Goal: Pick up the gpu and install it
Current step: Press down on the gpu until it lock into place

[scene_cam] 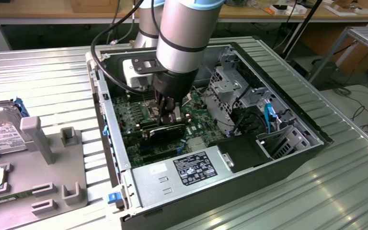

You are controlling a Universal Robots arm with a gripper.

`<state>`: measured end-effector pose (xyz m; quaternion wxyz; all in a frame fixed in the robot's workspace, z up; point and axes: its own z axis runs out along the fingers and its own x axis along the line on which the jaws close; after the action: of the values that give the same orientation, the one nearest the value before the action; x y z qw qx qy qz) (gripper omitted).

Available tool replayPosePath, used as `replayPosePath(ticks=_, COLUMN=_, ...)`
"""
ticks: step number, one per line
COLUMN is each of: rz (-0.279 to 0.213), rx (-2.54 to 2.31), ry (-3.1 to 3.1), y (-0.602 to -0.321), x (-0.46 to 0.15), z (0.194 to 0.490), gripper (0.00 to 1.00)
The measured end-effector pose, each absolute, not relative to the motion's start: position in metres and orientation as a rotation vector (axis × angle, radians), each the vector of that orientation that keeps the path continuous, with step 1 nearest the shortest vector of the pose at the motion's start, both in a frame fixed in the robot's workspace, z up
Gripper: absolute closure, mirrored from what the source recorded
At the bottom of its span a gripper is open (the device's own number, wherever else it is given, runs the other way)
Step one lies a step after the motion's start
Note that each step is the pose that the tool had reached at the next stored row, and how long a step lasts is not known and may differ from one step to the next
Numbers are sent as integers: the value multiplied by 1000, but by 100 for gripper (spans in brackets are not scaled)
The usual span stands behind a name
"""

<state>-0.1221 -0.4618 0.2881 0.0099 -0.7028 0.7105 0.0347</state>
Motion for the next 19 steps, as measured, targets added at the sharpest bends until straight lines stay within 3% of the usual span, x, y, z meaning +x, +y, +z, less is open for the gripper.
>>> replayPosePath(ticks=19, rz=111, rx=-2192, ry=2217, y=-462, x=-159, z=303, gripper=89)
